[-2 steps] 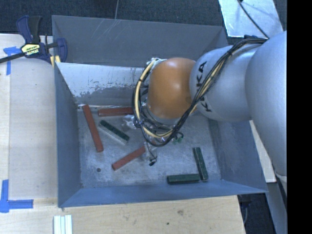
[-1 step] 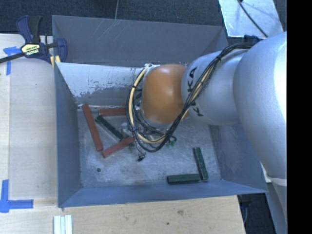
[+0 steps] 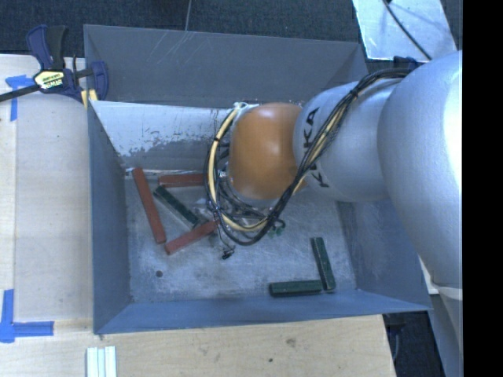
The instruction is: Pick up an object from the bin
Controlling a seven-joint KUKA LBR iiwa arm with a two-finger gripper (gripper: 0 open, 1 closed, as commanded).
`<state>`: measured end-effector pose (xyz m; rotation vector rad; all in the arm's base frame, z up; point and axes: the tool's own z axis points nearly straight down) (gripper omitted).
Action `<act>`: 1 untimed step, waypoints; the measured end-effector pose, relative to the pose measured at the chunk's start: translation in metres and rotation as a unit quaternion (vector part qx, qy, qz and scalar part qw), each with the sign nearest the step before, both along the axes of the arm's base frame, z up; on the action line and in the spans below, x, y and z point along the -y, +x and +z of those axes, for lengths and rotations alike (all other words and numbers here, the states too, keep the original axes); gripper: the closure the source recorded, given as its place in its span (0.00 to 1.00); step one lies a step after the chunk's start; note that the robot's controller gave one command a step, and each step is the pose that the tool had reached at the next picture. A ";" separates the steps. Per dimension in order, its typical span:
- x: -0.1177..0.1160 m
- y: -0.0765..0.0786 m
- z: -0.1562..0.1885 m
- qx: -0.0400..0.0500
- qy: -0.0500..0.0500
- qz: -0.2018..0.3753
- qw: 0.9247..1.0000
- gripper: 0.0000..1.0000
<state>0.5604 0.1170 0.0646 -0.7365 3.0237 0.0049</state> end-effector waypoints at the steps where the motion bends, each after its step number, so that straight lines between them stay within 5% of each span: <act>1: 0.001 -0.002 0.006 -0.006 -0.002 0.000 1.000 1.00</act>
Offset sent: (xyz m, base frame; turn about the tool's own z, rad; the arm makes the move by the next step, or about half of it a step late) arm 0.0000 0.0001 0.0054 0.0001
